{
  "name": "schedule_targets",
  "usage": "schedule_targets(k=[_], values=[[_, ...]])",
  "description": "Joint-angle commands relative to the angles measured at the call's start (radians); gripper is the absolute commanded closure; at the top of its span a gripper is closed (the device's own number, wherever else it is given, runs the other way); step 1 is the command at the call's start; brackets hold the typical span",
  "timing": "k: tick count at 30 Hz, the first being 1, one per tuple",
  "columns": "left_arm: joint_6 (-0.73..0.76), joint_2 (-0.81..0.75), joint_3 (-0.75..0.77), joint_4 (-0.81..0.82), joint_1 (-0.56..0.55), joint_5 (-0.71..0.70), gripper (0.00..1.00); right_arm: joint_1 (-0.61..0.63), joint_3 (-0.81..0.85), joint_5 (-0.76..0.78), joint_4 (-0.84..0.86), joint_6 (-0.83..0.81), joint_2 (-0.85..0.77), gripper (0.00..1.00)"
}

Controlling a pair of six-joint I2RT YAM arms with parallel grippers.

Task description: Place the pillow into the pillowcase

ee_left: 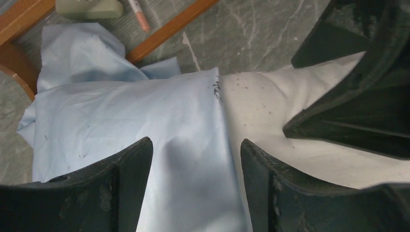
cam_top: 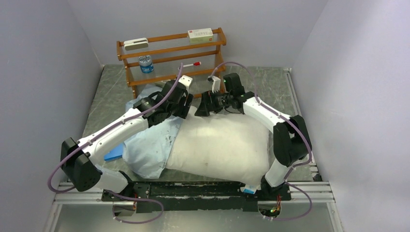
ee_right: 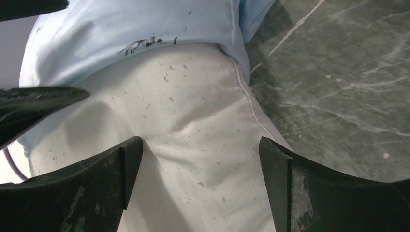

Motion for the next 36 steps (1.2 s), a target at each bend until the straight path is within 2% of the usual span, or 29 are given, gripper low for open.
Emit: schedule_targets(k=[1, 5, 7, 8, 9, 10, 11, 13, 17, 25, 31, 36], values=[[0.036, 0.029, -0.04, 0.087, -0.005, -0.075, 0.31, -0.003, -0.015, -0.083, -0.013, -0.035, 0.012, 0.08], [0.058, 0.078, -0.034, 0.074, -0.005, -0.043, 0.42, -0.001, -0.058, -0.109, 0.025, -0.008, 0.001, 0.19], [0.054, 0.089, -0.022, 0.064, -0.005, -0.043, 0.57, -0.002, -0.077, -0.123, 0.055, 0.009, -0.009, 0.31], [0.052, 0.086, -0.012, 0.061, -0.005, -0.038, 0.67, -0.001, -0.088, -0.131, 0.069, 0.022, -0.015, 0.43], [0.05, 0.078, -0.003, 0.064, -0.006, -0.025, 0.77, 0.0, -0.098, -0.132, 0.097, 0.044, -0.023, 0.63], [0.048, 0.066, 0.004, 0.07, -0.007, -0.008, 0.85, 0.002, -0.108, -0.132, 0.123, 0.064, -0.034, 0.76], [0.042, 0.049, 0.01, 0.084, -0.006, 0.011, 0.92, 0.005, -0.124, -0.129, 0.149, 0.088, -0.047, 0.86], [0.025, 0.011, 0.017, 0.115, -0.006, 0.072, 0.95, 0.011, -0.162, -0.132, 0.224, 0.145, -0.089, 0.99], [-0.04, -0.068, 0.024, 0.19, -0.007, 0.217, 0.95, 0.036, -0.232, -0.121, 0.394, 0.242, -0.159, 1.0], [-0.158, -0.152, 0.013, 0.384, -0.007, 0.491, 0.95, 0.073, -0.402, 0.061, 0.752, 0.539, -0.328, 1.0], [-0.261, -0.164, -0.027, 0.541, -0.008, 0.697, 0.95, 0.124, -0.456, 0.261, 0.8, 0.622, -0.401, 1.0], [-0.353, -0.188, -0.084, 0.682, -0.028, 0.789, 0.95, 0.154, -0.468, 0.39, 0.781, 0.663, -0.43, 1.0]])
